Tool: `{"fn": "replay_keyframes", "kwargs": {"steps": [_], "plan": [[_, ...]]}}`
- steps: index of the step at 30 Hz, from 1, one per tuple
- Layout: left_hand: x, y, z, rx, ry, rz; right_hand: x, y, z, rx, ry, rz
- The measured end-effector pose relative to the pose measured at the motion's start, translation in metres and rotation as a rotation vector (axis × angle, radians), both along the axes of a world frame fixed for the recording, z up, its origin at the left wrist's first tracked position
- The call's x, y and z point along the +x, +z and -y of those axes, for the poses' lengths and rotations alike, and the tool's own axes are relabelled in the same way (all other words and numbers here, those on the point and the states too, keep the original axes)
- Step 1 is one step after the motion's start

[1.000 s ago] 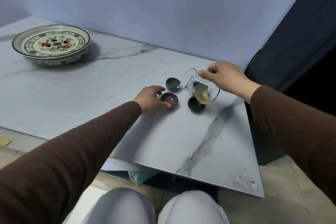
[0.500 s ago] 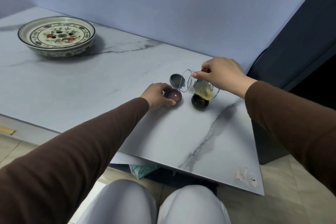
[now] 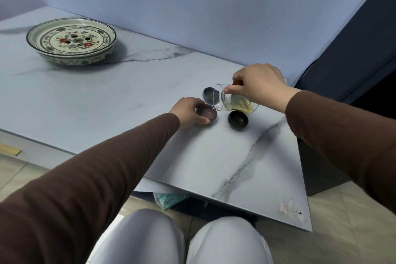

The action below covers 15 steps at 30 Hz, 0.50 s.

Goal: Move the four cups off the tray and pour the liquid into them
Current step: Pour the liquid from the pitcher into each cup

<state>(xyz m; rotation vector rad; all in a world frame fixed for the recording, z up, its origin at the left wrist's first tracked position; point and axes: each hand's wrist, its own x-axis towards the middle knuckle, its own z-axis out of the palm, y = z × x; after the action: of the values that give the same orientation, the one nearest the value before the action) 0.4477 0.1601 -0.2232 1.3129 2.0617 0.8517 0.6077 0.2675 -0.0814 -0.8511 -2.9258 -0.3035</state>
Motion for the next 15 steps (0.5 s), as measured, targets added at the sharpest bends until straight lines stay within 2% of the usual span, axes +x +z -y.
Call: {"fn": "replay_keyframes", "kwargs": {"steps": [15], "plan": [[0.001, 0.003, -0.001, -0.019, -0.007, -0.034, -0.007, 0.014, 0.007, 0.065, 0.053, 0.039]]}}
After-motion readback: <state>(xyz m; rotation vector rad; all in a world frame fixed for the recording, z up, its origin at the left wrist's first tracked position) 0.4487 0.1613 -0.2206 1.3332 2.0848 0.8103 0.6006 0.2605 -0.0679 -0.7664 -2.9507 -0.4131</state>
